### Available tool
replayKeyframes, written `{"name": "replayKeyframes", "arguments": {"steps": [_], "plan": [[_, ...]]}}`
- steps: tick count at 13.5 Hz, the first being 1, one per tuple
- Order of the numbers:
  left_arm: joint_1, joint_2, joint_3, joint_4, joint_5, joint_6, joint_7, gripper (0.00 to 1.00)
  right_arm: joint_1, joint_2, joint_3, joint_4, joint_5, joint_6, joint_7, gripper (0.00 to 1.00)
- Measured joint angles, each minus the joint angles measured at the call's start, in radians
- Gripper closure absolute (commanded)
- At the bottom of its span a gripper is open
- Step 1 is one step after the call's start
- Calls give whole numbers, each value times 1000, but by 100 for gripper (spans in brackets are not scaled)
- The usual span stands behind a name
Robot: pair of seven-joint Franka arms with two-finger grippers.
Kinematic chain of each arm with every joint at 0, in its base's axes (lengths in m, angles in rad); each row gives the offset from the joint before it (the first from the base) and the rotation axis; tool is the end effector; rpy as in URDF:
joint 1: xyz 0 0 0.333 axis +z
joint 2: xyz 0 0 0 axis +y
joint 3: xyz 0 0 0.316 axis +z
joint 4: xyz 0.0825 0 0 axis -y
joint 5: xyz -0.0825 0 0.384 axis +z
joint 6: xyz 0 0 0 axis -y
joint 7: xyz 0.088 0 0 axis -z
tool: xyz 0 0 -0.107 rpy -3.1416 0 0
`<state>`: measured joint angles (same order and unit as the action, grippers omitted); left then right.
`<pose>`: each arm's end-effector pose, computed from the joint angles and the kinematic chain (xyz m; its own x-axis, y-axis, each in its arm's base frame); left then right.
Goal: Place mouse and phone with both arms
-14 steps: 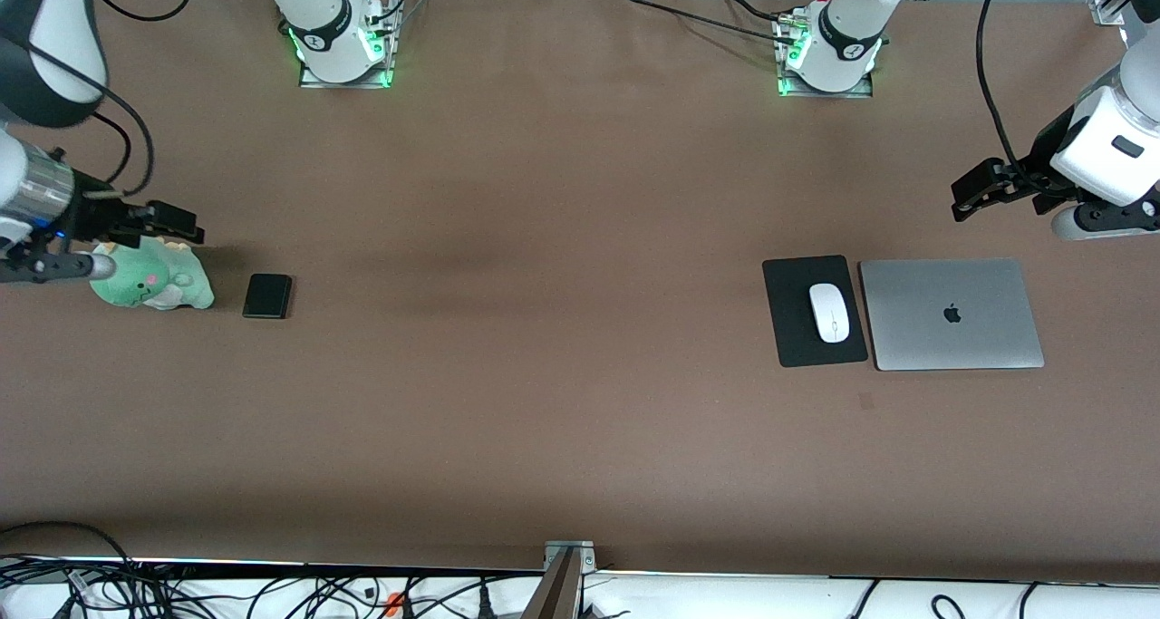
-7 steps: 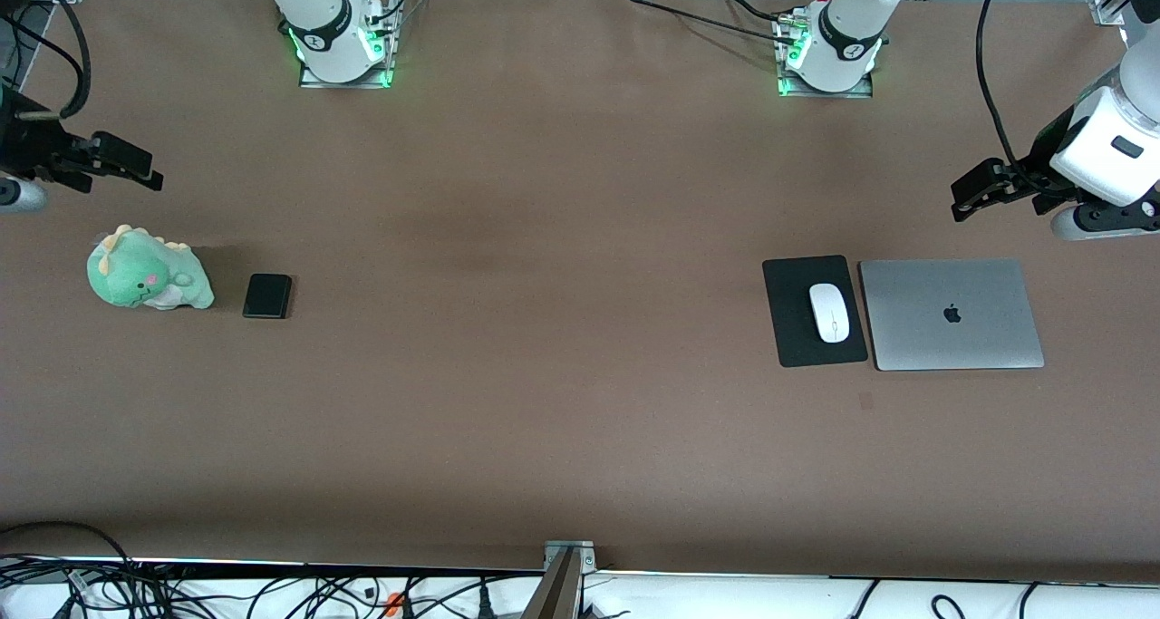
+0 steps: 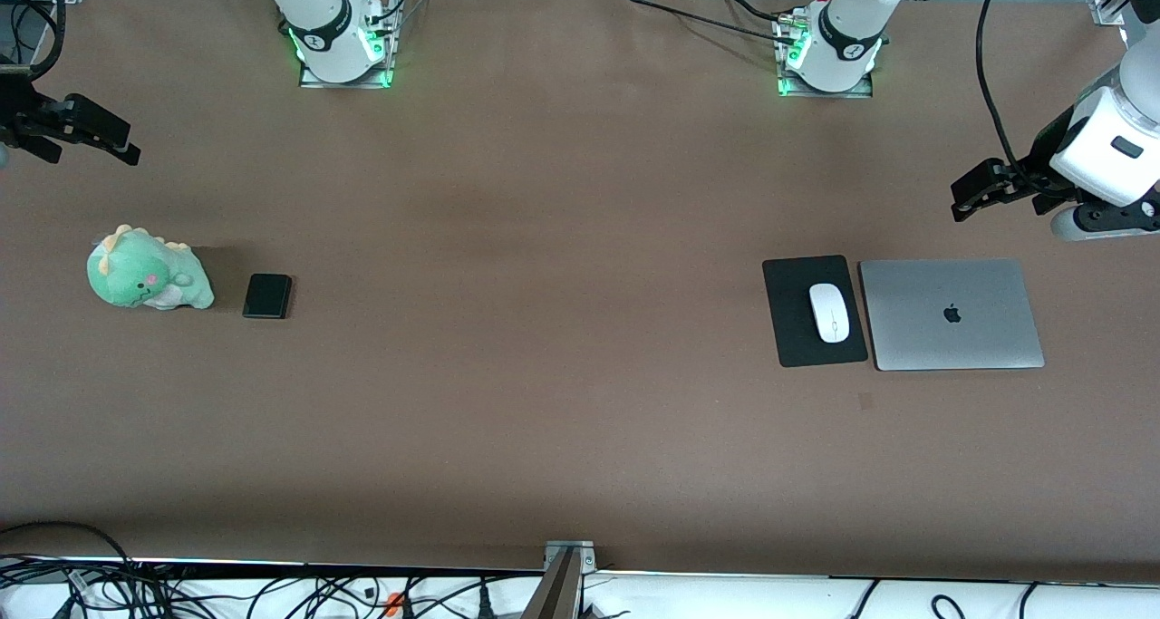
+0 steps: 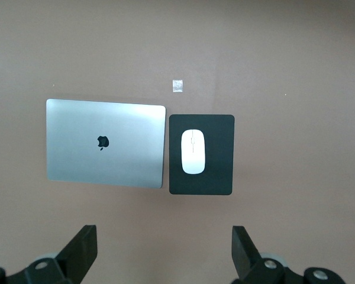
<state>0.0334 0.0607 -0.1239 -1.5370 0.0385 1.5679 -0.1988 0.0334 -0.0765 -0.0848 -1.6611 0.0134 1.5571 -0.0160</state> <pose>0.5705 -0.0454 0.6063 0.9939 0.1081 -0.0226 0.1073 -0.9936 -0.0362 0.5276 -0.0274 0.6221 0.9990 -0.0348 -0.0274 -0.0353 -0.9992 -0.0203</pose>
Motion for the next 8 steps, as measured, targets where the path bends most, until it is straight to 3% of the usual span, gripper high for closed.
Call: {"name": "replayKeyframes", "arguments": {"steps": [8], "plan": [[0,0,0,0,0,0,0,0,-1,2,1,0,-10,22,0,0]]}}
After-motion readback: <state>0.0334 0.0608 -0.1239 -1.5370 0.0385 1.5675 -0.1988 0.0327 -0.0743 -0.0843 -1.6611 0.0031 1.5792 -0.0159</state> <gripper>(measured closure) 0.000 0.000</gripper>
